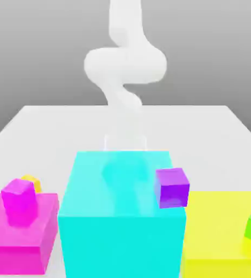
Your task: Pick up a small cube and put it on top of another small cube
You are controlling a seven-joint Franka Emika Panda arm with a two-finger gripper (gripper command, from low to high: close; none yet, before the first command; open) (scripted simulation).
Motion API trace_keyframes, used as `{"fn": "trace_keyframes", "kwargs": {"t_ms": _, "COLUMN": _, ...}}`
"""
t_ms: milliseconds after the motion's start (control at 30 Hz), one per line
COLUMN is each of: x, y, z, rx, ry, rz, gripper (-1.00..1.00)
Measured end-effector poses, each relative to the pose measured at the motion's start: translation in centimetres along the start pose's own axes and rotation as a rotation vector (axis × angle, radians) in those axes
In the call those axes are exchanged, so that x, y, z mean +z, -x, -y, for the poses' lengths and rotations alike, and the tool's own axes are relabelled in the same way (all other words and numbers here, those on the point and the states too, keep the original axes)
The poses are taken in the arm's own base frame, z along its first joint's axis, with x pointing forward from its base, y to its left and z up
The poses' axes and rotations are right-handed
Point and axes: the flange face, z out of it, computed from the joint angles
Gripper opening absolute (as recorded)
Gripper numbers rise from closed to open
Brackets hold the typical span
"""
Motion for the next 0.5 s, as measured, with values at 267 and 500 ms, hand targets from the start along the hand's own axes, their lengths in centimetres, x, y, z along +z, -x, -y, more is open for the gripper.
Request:
{"fn": "trace_keyframes", "kwargs": {"t_ms": 267, "x": 14.1, "y": -4.3, "z": -12.0, "rx": 0.549, "ry": 0.280, "rz": -0.040, "gripper": 0.00}}
{"fn": "trace_keyframes", "kwargs": {"t_ms": 500, "x": 21.9, "y": -4.8, "z": -26.3, "rx": 1.042, "ry": 0.494, "rz": -0.109, "gripper": 0.00}}
